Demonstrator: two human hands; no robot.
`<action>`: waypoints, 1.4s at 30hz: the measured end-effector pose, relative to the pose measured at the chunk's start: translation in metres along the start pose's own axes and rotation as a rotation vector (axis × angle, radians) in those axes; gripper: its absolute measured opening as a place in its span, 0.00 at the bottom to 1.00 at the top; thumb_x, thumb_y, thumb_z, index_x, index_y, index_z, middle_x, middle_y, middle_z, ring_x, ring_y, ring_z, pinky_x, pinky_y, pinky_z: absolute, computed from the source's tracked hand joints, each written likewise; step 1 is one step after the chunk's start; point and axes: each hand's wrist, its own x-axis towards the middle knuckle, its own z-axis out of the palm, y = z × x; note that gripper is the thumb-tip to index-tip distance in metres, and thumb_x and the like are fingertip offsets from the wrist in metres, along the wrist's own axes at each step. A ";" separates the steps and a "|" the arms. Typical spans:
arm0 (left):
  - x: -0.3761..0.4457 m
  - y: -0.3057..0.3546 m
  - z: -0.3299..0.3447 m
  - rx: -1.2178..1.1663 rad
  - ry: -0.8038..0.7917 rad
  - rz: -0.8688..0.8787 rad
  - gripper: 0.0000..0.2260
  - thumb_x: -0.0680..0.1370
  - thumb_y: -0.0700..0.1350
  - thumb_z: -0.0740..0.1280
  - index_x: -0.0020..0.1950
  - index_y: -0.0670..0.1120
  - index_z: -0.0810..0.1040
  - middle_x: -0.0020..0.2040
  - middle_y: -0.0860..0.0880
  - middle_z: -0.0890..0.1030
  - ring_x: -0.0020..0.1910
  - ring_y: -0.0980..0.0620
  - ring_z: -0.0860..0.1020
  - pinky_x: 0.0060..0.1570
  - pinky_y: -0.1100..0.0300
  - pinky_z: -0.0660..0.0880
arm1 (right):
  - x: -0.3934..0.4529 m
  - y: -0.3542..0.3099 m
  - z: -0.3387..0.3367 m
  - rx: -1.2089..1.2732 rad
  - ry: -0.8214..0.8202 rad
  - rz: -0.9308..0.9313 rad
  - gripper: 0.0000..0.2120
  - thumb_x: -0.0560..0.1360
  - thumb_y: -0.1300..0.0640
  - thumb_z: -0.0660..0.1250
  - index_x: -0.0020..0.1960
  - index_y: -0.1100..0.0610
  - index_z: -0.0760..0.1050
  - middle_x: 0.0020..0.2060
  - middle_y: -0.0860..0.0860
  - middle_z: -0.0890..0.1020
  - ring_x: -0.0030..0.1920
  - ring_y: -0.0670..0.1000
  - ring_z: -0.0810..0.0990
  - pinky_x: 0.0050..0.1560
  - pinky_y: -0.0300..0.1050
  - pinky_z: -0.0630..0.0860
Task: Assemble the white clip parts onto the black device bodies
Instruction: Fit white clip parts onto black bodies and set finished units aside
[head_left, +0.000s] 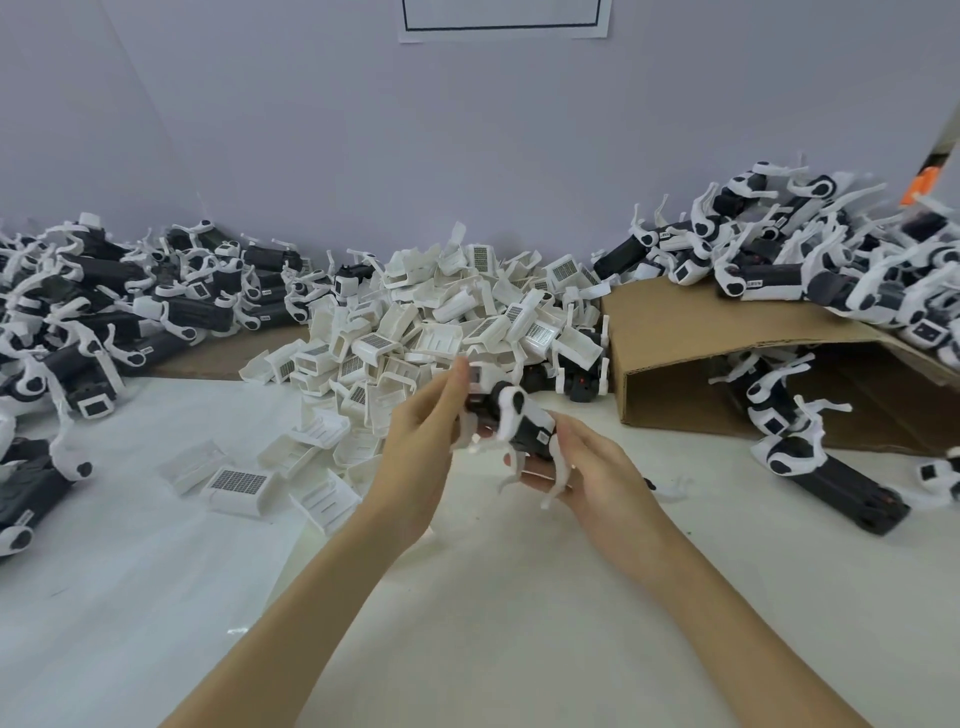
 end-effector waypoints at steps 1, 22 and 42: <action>0.001 -0.001 -0.001 -0.064 -0.027 -0.021 0.19 0.84 0.59 0.66 0.62 0.47 0.86 0.58 0.43 0.86 0.57 0.48 0.83 0.61 0.55 0.77 | 0.000 -0.001 0.000 0.049 -0.008 0.020 0.19 0.88 0.51 0.55 0.69 0.58 0.78 0.60 0.61 0.85 0.62 0.64 0.83 0.64 0.55 0.81; 0.014 -0.004 -0.037 0.441 -0.157 0.078 0.26 0.65 0.60 0.84 0.60 0.62 0.83 0.54 0.51 0.87 0.56 0.55 0.85 0.55 0.59 0.82 | -0.010 -0.007 -0.003 -0.656 -0.084 -0.281 0.14 0.75 0.42 0.76 0.60 0.39 0.80 0.51 0.41 0.84 0.51 0.44 0.84 0.48 0.39 0.81; 0.022 -0.018 -0.032 0.830 0.167 0.270 0.06 0.85 0.48 0.68 0.51 0.49 0.82 0.50 0.54 0.81 0.48 0.56 0.79 0.45 0.68 0.72 | 0.040 -0.016 0.018 0.660 0.019 0.197 0.16 0.83 0.51 0.65 0.63 0.61 0.80 0.49 0.56 0.86 0.45 0.54 0.86 0.44 0.45 0.85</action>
